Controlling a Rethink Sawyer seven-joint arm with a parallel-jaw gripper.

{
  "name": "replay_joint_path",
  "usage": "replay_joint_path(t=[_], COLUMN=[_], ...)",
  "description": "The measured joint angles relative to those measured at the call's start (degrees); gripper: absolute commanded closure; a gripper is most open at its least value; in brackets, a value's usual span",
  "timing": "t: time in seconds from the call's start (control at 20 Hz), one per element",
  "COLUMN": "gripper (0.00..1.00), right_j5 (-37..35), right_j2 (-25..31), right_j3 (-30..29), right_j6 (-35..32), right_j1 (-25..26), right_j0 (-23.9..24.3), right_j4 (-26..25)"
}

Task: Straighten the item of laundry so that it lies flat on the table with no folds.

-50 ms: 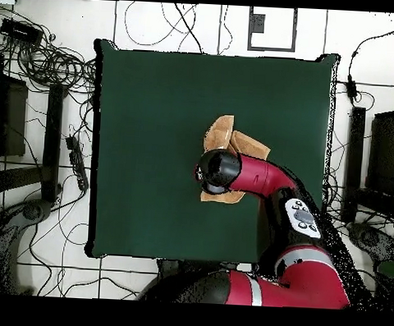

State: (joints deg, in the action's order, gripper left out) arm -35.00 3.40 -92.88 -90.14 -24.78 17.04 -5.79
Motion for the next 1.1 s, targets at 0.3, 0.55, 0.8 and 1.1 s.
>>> replay_joint_path(t=[0.3,0.55,0.8,1.1], gripper=[1.00,1.00,1.00,1.00], right_j5=[0.0,0.0,0.0,-0.5], right_j2=[0.0,0.0,0.0,-0.2], right_j3=[0.1,0.1,0.1,-0.9], right_j6=[0.0,0.0,0.0,0.0], right_j1=[0.1,0.3,0.3,-3.5], right_j0=[0.0,-0.3,-0.4,-1.1], right_j4=[0.0,0.0,0.0,-0.1])
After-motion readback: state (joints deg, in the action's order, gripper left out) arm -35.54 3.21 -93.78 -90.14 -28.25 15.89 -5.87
